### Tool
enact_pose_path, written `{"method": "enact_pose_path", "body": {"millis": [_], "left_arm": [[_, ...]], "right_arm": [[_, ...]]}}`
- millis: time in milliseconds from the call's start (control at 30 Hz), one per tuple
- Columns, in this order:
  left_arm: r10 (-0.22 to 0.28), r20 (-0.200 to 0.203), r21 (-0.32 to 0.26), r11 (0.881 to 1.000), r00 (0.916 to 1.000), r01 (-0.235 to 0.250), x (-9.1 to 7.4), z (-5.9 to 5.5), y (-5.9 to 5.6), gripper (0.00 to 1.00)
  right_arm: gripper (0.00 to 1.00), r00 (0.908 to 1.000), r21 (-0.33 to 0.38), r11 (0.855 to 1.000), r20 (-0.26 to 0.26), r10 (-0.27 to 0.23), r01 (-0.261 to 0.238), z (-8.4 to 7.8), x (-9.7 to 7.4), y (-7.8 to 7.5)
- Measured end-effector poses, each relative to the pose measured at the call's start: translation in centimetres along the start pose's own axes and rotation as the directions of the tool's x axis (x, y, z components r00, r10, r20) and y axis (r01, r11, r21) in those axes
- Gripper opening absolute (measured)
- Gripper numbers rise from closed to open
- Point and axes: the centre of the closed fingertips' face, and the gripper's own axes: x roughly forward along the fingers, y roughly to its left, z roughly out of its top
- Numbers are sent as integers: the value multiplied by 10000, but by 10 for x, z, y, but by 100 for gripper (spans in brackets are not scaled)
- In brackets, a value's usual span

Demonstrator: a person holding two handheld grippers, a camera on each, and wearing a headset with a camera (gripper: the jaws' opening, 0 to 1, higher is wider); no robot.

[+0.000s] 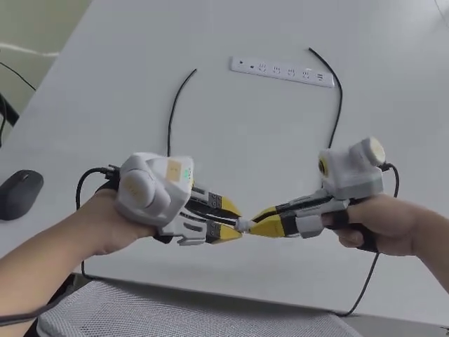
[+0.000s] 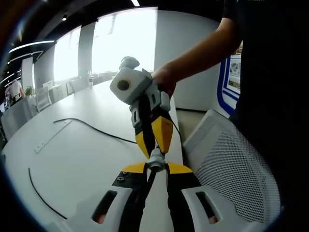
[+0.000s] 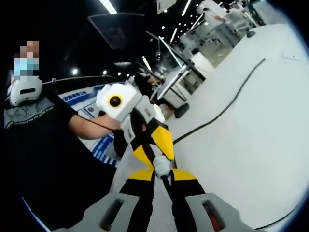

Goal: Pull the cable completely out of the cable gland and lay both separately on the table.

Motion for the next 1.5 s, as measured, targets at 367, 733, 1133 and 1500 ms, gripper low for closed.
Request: {"method": "enact_pose_path", "body": {"millis": [367, 733, 1133, 1500], "left_arm": [[71, 114, -475, 9988, 9999, -65, -4, -6, 1, 15], [69, 335, -1037, 9946, 9994, -34, -3, -8, 2, 15], [-130, 368, -1286, 9915, 9992, 176, 0, -8, -3, 15], [-155, 319, -1169, 9930, 9994, 192, -1, 2, -10, 15]], "right_arm": [[8, 9843, -3415, 9248, 47, -1767, 1676, -2, 6, -3], [8, 9291, -6124, 7368, -103, -3696, 2863, -4, 5, -10], [8, 8925, -7017, 6437, -247, -4503, 3054, -11, 6, -10], [9, 9008, -6467, 6935, -228, -4337, 3175, -9, 4, -9]]}}
